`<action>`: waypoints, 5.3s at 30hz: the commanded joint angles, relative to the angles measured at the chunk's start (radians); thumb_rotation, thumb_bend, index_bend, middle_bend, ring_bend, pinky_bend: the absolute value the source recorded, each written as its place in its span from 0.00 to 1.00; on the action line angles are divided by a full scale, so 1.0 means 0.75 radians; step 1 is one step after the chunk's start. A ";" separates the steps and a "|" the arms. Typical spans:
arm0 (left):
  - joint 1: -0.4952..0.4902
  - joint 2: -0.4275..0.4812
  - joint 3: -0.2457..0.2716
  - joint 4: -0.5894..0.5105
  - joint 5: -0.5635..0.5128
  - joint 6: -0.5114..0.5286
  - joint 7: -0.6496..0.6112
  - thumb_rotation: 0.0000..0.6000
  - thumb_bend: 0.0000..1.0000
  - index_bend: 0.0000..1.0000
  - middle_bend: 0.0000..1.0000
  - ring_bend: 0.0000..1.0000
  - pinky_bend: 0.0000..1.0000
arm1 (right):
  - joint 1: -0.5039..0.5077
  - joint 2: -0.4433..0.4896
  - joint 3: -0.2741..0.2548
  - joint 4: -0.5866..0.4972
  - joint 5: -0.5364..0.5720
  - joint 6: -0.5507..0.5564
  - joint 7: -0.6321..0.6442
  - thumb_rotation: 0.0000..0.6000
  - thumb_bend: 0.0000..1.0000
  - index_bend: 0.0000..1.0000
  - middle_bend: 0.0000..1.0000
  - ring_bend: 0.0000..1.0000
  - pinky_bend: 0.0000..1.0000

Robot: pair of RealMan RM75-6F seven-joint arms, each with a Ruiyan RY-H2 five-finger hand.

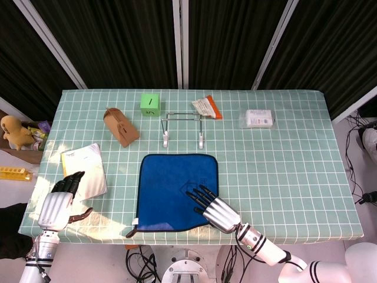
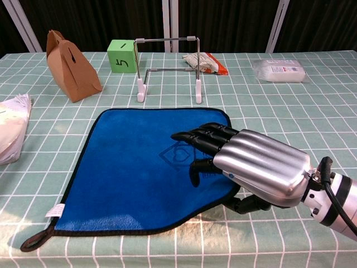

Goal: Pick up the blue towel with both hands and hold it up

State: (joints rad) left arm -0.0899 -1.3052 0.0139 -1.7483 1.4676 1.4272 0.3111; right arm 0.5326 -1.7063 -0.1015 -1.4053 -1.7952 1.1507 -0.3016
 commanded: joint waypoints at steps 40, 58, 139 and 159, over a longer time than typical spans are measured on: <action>-0.319 -0.184 -0.006 0.207 0.086 -0.427 -0.718 0.51 0.07 0.21 0.29 0.28 0.37 | 0.500 -0.207 0.682 0.191 0.541 -0.314 0.007 1.00 0.50 1.00 0.00 0.00 0.00; -0.402 -0.196 -0.014 0.174 0.034 -0.503 -0.782 0.14 0.11 0.26 0.33 0.31 0.39 | 0.600 -0.197 0.696 0.206 0.683 -0.305 -0.066 1.00 0.50 1.00 0.00 0.00 0.00; -1.295 0.073 -0.486 0.012 -1.471 -0.821 0.394 1.00 0.46 0.76 0.56 0.50 0.56 | 0.388 -0.091 0.675 0.216 0.775 -0.036 0.458 1.00 0.54 1.00 0.00 0.00 0.00; -1.739 0.133 -0.299 0.567 -2.131 -1.210 0.401 1.00 0.46 0.76 0.56 0.50 0.56 | 0.760 -0.182 0.934 0.706 0.971 -0.273 0.473 1.00 0.56 1.00 0.00 0.00 0.00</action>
State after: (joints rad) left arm -1.3652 -1.2027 -0.2374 -1.3542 -0.1000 0.5471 0.6021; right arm 1.0889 -1.8312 0.5900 -0.8980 -1.0819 0.9590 0.0449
